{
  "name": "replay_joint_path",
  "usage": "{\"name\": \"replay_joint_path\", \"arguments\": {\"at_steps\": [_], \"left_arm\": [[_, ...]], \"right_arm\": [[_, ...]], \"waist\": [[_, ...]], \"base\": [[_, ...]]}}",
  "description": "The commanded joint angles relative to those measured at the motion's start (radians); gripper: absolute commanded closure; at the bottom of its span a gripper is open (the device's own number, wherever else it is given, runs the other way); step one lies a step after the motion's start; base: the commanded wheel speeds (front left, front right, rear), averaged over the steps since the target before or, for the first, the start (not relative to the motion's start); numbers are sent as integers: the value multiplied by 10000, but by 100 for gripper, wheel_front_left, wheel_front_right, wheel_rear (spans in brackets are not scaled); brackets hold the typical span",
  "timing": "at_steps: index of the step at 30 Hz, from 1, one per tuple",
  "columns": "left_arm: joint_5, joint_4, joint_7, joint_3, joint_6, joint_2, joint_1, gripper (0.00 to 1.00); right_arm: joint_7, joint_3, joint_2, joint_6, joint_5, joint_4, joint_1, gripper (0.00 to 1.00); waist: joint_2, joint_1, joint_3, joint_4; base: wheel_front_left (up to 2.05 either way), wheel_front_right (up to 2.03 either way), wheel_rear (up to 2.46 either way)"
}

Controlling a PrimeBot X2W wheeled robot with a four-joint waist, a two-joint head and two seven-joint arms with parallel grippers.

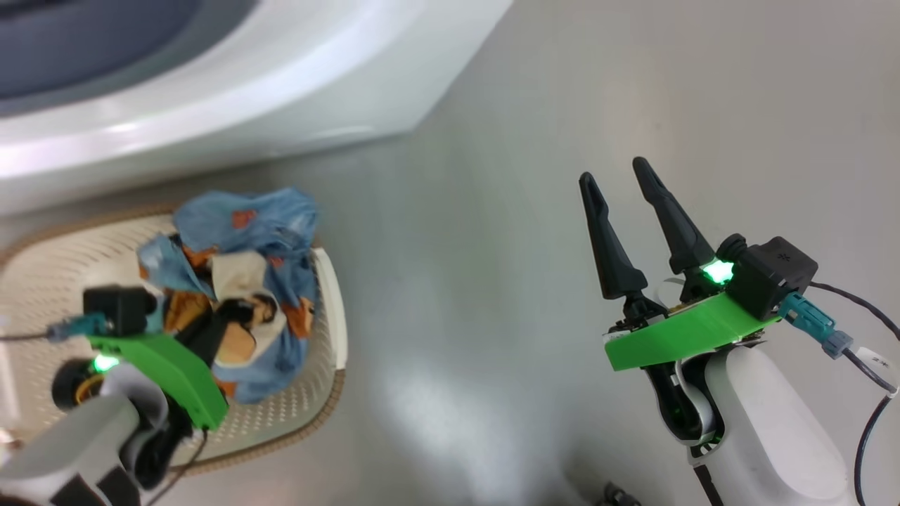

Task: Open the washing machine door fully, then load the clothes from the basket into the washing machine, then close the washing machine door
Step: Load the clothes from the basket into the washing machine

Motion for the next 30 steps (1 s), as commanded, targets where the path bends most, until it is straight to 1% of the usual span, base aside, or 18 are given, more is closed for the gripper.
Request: {"name": "replay_joint_path", "arguments": {"at_steps": [1, 3, 5, 14, 15, 21, 22, 24, 30], "left_arm": [[-71, -182, -158, 244, 6, 181, 353, 100], [-82, -268, -201, 367, 6, 122, 586, 100], [-10, -366, -216, 697, 6, 60, 775, 100], [1164, -1088, -223, 2928, 6, -328, 2193, 100], [1456, -1252, -224, 3384, 6, -412, 2505, 100], [2357, -1946, -224, 4695, 6, -633, 3285, 100], [2357, -1946, -224, 4695, 6, -633, 3285, 100], [2650, -2207, -225, 5130, 6, -682, 3523, 100], [3626, -2974, -225, 6655, 70, -835, 4294, 100]], "right_arm": [[-78, 59, -60, 46, -104, -77, 195, 0], [-78, -8, -60, 46, -172, 96, 245, 0], [-78, -94, -60, 46, -245, 249, 311, 0], [-78, -350, -60, 46, -470, 900, 688, 0], [-78, -370, -60, 46, -495, 1021, 767, 0], [-78, -501, -60, 46, -534, 1265, 1031, 0], [-78, -501, -60, 46, -534, 1265, 1031, 0], [-78, -549, -60, 46, -529, 1329, 1118, 0], [-78, -606, -60, 46, -495, 1465, 1345, 0]], "waist": [[0, 0, -1108, 516], [0, 0, -1520, 626], [0, 0, -1913, 746], [0, 0, -3513, 1256], [0, 0, -3810, 1348], [0, 0, -4534, 1626], [0, 0, -4534, 1626], [0, 0, -4740, 1708], [0, 0, -5370, 1852]], "base": [[0, 0, 0], [0, 0, 0], [0, 0, 0], [0, 0, 0], [0, 0, 0], [0, 0, 0], [0, 0, 0], [0, 0, 0], [0, 0, 0]]}}
